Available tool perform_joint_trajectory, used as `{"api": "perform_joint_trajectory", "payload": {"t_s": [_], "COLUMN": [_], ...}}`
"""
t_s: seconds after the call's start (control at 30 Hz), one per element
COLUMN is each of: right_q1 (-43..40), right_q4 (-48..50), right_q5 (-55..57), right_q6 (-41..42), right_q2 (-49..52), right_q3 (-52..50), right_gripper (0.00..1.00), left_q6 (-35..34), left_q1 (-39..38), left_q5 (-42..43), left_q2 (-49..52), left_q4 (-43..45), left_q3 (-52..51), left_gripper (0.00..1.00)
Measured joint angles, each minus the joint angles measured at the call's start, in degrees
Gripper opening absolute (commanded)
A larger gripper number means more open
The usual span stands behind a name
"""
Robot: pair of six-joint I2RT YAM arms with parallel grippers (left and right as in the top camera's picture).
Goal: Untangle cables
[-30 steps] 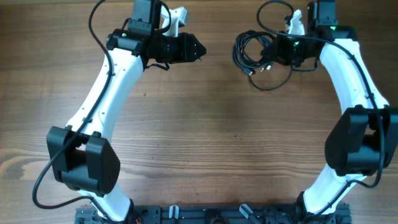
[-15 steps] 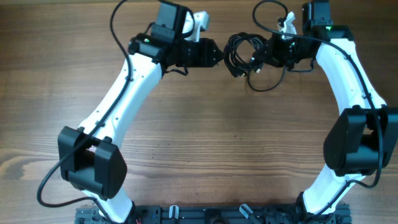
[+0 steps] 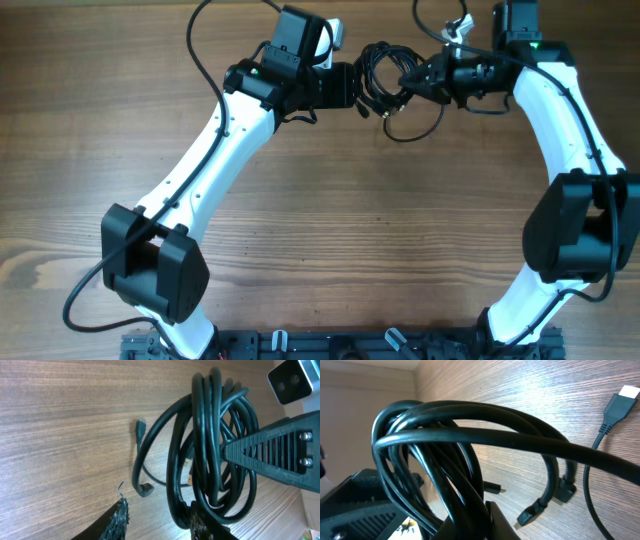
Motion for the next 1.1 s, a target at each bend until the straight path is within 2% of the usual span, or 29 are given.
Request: {"api": "perform_joint_trajectory", "payload": {"t_s": [0.7,0.97,1.1], "right_q1": [-0.20,-0.20,-0.20], "right_q4": [-1.36,-6.97,-8.31], "right_q5": [-9.33,-11.41,-12.15], "right_q6": [-3.28,-7.23,-8.79], "right_q2": [0.00,0.00,0.00], "right_q3": [0.00,0.00,0.00], "right_gripper": [0.04,0.04,0.04], "left_q6": [-0.22,-0.20,-0.20], "left_q1": [0.00,0.00,-0.09], "left_q5": [-1.97,-5.55,-6.12], "left_q2": [1.86,2.38,2.38], "left_q4": [5.14,9.07,11.63], "left_q3": [0.00,-0.04,-0.04], "left_gripper": [0.39,0.45,0.45]}}
